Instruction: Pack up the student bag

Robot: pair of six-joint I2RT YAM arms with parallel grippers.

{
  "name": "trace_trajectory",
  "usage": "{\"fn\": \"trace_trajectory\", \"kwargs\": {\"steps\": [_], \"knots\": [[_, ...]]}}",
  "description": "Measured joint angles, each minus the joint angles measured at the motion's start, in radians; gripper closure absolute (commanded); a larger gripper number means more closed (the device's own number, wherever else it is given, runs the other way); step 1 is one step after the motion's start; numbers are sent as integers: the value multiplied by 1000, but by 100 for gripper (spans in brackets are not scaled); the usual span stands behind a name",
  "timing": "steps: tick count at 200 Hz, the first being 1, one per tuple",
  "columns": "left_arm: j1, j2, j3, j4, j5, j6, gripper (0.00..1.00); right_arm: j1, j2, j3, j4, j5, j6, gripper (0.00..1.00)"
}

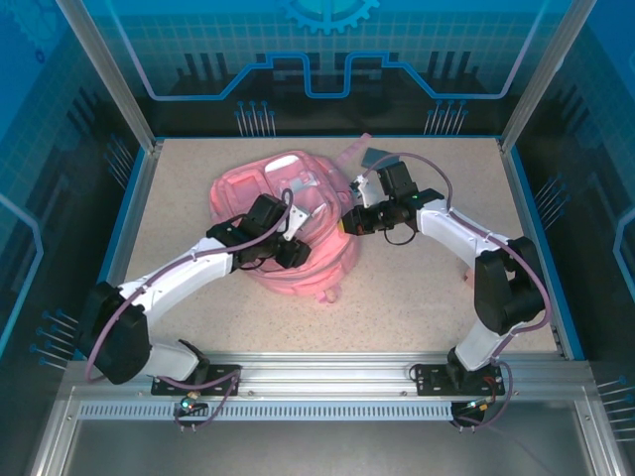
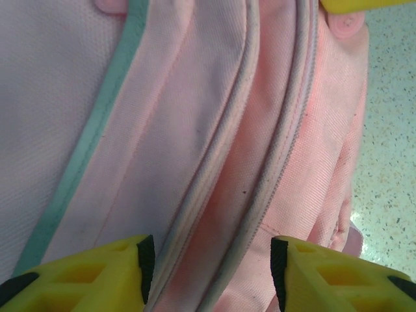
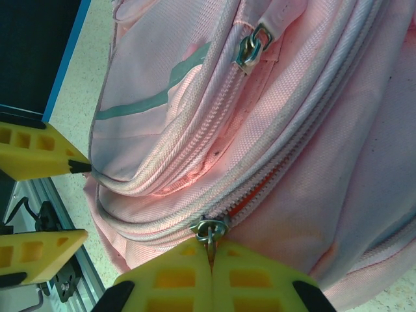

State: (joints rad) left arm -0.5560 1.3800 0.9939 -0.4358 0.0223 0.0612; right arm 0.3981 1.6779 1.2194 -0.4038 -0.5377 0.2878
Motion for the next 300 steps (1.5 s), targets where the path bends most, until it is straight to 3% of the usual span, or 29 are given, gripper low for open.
{"fn": "trace_trajectory", "kwargs": {"steps": [50, 98, 170, 199, 236, 259, 287, 300], "knots": [[37, -3, 5, -23, -32, 8, 45, 0, 0, 0, -5, 0, 0, 100], [38, 93, 63, -62, -1, 29, 45, 0, 0, 11, -19, 0, -11, 100], [36, 153, 98, -52, -50, 47, 92, 35, 2, 19, -54, 46, -57, 100], [36, 149, 95, -35, -55, 19, 100, 101, -22, -17, -48, 94, -59, 100], [36, 95, 54, 26, -51, -37, 100, 270, -34, -93, 59, 119, 11, 100], [36, 78, 34, 45, -48, -61, 100, 318, -34, -120, 145, 126, 84, 100], [36, 67, 12, 84, -40, -63, 100, 296, -86, -205, 220, 138, 194, 78], [36, 55, -2, 106, -40, -63, 100, 255, -148, -241, 219, 135, 234, 61]]}}
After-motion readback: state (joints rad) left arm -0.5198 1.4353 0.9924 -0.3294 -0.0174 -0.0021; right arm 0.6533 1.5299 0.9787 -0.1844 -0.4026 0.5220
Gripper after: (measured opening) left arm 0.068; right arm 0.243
